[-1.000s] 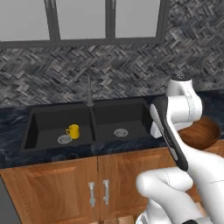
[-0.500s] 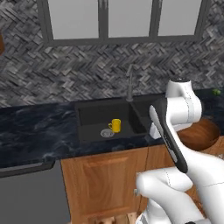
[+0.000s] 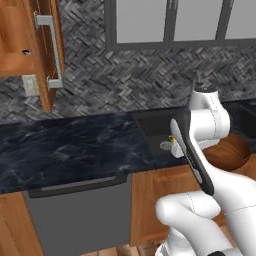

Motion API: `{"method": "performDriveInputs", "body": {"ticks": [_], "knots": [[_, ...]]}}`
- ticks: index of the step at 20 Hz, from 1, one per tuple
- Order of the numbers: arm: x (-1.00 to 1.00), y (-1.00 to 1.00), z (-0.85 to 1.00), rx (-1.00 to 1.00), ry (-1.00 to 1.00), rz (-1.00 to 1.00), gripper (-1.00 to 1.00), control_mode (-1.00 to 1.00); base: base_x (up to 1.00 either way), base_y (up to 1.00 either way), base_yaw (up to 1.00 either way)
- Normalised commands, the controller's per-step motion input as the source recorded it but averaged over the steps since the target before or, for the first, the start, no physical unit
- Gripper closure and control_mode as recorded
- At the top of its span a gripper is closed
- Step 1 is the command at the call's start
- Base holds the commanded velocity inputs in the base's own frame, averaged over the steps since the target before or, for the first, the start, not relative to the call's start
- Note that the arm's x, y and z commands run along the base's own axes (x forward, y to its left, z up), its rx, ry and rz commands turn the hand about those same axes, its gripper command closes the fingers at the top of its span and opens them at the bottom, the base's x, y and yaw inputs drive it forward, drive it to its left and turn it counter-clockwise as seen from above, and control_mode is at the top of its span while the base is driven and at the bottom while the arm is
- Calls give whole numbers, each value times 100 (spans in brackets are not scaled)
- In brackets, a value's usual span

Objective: Pick the mug and place it in the sink. Pick the bowl and place it in the open cabinet and then close the cabinet.

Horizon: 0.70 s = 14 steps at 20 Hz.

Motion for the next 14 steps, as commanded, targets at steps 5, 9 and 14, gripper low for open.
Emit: {"method": "performDriveInputs", "body": {"ticks": [5,9,14], "knots": [[0,0,0,0,0,0,100,100,-9,100,-7],[0,0,0,0,0,0,100,100,0,100,-18],[0,0,0,0,0,0,100,100,0,77,-31]]}}
